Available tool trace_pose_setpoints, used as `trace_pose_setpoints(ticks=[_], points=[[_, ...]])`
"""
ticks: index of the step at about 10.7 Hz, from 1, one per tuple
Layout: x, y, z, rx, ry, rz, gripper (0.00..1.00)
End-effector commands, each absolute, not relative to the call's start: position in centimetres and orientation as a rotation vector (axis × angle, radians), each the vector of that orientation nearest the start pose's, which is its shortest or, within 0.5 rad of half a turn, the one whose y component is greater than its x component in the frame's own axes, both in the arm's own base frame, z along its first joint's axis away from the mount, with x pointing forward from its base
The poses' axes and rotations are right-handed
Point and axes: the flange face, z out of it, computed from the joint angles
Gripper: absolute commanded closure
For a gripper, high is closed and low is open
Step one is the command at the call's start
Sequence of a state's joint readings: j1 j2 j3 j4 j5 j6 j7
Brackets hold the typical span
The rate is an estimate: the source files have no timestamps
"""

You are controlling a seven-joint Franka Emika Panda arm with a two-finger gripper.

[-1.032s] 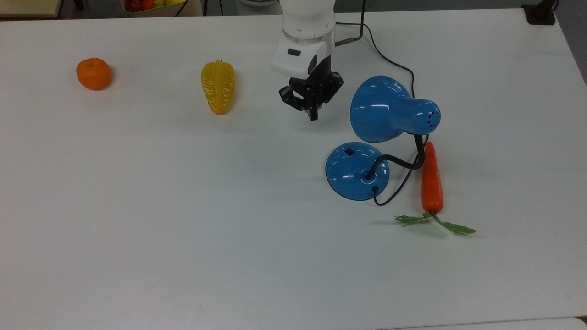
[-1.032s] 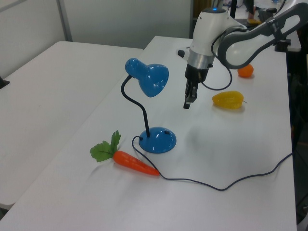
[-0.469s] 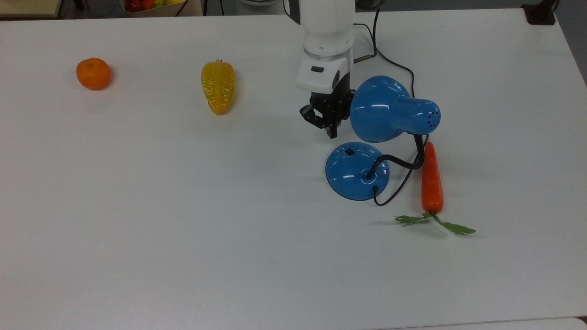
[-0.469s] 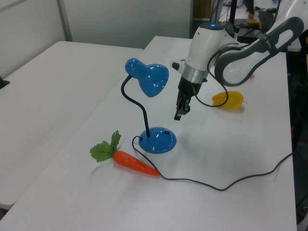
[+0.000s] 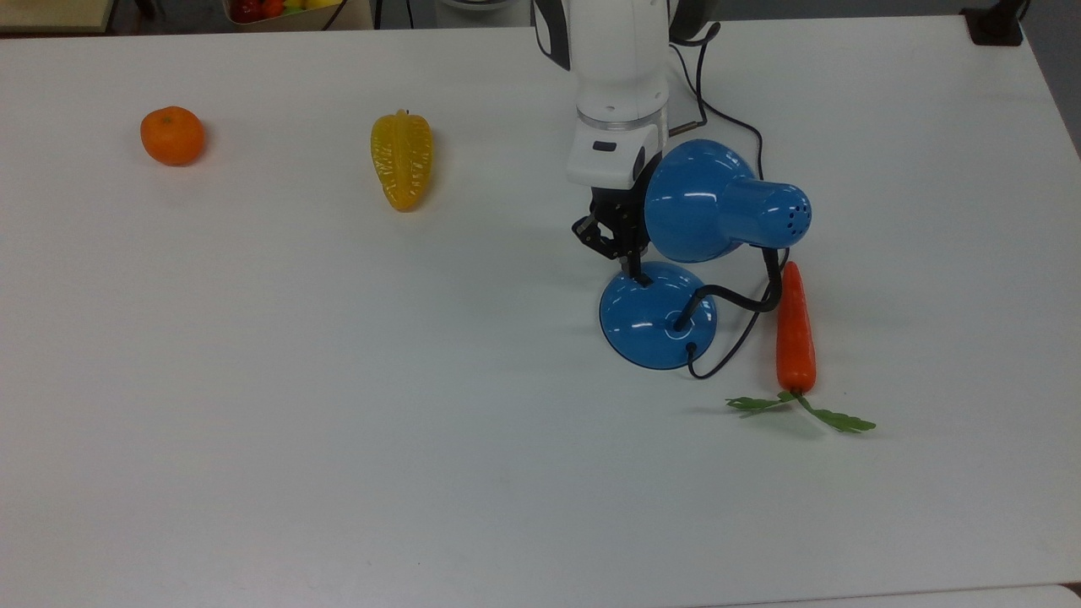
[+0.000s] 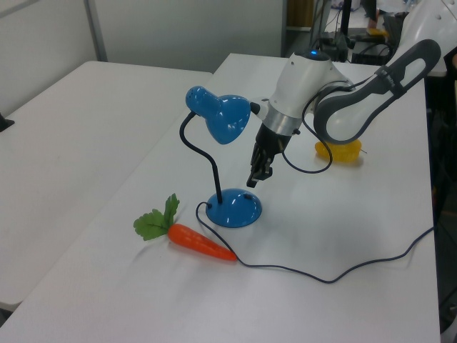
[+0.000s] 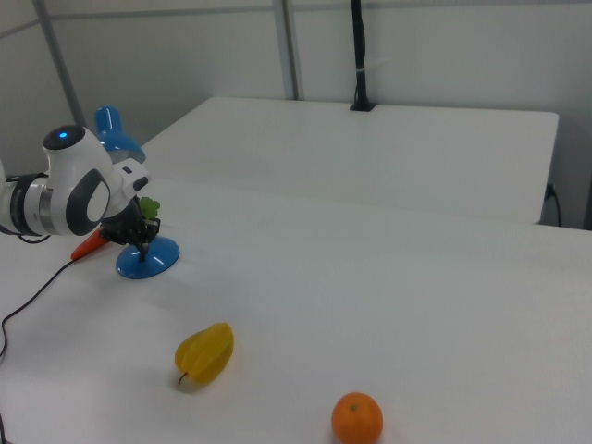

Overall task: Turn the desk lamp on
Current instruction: 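Lower the gripper onto the switch on the lamp base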

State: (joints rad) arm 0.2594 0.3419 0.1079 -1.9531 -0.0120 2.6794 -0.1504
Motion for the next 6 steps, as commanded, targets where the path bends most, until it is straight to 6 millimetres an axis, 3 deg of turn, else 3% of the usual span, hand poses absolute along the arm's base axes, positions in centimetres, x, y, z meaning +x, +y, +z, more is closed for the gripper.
trace_pose_setpoints(ticks=[1,6], points=[[60.8,24.6,34.1,-2.894,-0.839,-0.606,1.0],[60.8,25.8,33.1,-2.872,-0.863,-0.647,1.0]])
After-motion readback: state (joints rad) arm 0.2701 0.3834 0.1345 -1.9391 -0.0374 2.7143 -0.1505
